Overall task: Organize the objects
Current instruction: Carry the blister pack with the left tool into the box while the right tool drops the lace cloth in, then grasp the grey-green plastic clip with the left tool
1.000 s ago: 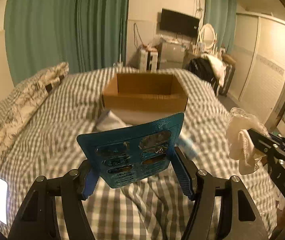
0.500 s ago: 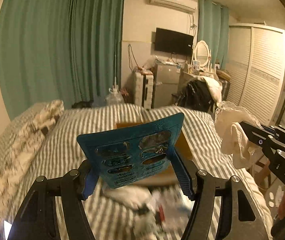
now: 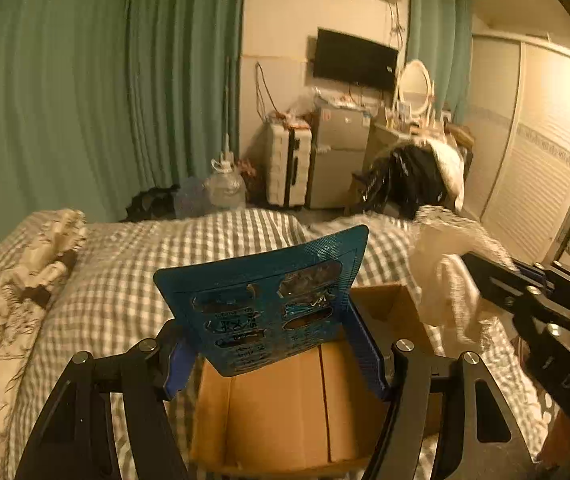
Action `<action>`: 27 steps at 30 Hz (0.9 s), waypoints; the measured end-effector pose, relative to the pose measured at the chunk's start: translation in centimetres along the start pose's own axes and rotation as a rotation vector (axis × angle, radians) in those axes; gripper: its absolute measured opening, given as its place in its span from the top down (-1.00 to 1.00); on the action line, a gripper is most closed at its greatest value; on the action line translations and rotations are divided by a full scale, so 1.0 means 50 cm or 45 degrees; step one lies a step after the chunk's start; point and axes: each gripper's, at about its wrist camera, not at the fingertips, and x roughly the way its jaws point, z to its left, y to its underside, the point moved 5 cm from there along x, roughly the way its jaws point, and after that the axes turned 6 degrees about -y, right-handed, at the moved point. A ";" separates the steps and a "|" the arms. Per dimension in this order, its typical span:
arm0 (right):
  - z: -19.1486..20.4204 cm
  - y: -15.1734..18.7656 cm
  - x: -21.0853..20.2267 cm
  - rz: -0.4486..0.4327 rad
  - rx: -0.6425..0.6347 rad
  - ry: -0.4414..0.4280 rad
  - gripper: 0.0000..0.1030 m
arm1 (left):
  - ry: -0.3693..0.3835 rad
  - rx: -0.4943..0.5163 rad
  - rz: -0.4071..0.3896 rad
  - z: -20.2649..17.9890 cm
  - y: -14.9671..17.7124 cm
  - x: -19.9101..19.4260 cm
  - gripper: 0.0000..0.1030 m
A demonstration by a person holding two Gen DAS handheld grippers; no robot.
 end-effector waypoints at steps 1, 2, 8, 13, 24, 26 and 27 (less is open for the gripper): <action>-0.010 0.005 0.029 0.024 0.007 0.000 0.77 | 0.006 0.011 0.024 -0.005 0.008 0.023 -0.33; -0.022 0.016 0.053 0.049 0.014 0.001 0.77 | 0.011 0.022 0.051 -0.007 0.019 0.047 -0.33; -0.046 0.077 0.129 0.115 0.039 -0.004 0.69 | -0.002 0.071 0.163 -0.008 0.077 0.124 -0.41; -0.067 0.081 0.094 0.069 0.056 0.032 -0.21 | -0.020 0.005 0.201 0.011 0.082 0.100 -0.78; -0.030 0.016 -0.144 -0.058 -0.060 0.112 -0.47 | -0.085 -0.001 0.055 0.032 0.058 -0.129 -0.89; -0.010 0.015 -0.191 -0.076 -0.078 0.124 -0.53 | -0.098 0.003 0.027 0.031 0.063 -0.172 -0.93; -0.001 0.016 -0.212 -0.085 -0.087 0.128 -0.56 | -0.104 0.003 0.017 0.031 0.067 -0.192 -0.98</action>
